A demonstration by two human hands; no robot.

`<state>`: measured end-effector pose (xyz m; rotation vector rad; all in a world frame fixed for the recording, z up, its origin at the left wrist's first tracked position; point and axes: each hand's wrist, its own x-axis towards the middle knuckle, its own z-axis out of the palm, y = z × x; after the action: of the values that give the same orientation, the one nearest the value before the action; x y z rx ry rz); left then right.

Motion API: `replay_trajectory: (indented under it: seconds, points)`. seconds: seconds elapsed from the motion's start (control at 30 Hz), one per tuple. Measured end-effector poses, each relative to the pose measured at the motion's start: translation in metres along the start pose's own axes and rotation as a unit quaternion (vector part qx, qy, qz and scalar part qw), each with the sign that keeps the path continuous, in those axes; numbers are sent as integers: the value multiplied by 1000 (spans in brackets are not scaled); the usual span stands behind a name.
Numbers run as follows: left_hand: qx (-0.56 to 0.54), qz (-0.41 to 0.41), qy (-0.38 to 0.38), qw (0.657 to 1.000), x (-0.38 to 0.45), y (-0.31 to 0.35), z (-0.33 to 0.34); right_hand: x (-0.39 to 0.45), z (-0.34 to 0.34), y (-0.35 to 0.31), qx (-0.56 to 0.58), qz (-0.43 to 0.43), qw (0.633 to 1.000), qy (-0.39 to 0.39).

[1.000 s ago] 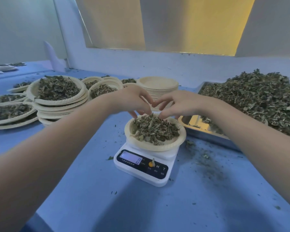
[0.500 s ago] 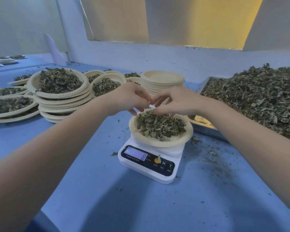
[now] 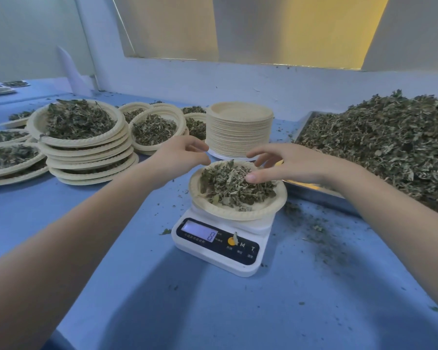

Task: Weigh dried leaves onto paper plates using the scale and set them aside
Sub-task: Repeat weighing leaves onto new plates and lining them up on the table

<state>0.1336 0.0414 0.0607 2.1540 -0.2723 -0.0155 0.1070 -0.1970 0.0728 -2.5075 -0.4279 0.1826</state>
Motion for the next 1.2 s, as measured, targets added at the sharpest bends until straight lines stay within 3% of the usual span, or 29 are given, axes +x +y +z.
replay_trajectory:
  seconds: [0.3, 0.43, 0.53, 0.67, 0.83, 1.2]
  points:
    - [-21, 1, 28, 999, 3, 4, 14, -4, 5, -17, -12, -64, 997, 51]
    - [-26, 1, 98, 995, 5, 4, 20, 7, 19, -38, -132, -83, 988, -1]
    - [-41, -2, 159, 986, 4, -2, 20, 14, 25, -46, -218, -101, 971, 17]
    - [-92, -16, 211, 973, 2, -12, 21, 12, 16, -47, -113, -101, 984, 97]
    - [-99, -19, 216, 971, 0, -10, 23, 5, 4, -44, 41, -95, 976, 191]
    - [-72, 44, 159, 984, -2, 6, 31, 6, -3, -40, 87, -100, 961, 241]
